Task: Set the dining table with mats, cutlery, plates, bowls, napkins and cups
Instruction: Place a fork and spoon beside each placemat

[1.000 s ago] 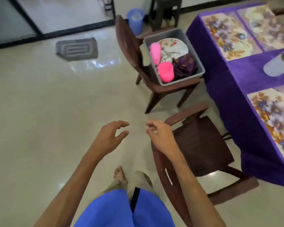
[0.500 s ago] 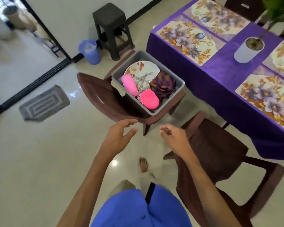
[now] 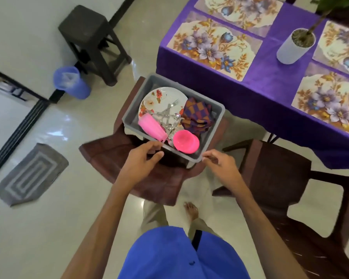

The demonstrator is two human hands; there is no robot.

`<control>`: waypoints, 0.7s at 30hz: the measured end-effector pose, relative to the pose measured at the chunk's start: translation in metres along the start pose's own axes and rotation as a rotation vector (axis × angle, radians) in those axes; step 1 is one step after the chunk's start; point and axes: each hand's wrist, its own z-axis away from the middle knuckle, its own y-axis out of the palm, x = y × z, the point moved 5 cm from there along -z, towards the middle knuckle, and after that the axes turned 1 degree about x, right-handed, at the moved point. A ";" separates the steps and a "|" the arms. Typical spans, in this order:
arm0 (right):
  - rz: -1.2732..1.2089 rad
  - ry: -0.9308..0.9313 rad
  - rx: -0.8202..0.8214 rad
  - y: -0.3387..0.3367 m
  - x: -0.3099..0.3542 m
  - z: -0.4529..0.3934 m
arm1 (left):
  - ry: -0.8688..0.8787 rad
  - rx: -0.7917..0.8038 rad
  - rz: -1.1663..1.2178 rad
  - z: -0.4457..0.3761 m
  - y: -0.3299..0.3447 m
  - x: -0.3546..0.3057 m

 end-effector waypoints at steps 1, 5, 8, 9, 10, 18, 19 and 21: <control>-0.001 0.018 -0.024 0.009 0.005 -0.008 | 0.008 0.033 -0.001 -0.015 -0.008 0.007; -0.033 0.111 -0.063 0.045 0.039 -0.035 | 0.035 0.148 -0.041 -0.061 -0.043 0.032; -0.079 0.147 -0.060 0.069 0.069 -0.059 | 0.043 0.176 -0.041 -0.087 -0.073 0.048; -0.092 0.153 -0.063 0.074 0.079 -0.066 | 0.046 0.184 -0.043 -0.094 -0.083 0.053; -0.098 0.158 -0.064 0.077 0.087 -0.073 | 0.047 0.186 -0.038 -0.099 -0.091 0.057; -0.141 0.113 -0.154 0.077 0.120 -0.120 | 0.036 0.199 -0.068 -0.143 -0.134 0.077; -0.149 0.120 -0.160 0.076 0.118 -0.122 | 0.038 0.208 -0.081 -0.148 -0.134 0.078; -0.175 0.143 -0.171 0.075 0.114 -0.125 | 0.039 0.216 -0.092 -0.156 -0.134 0.078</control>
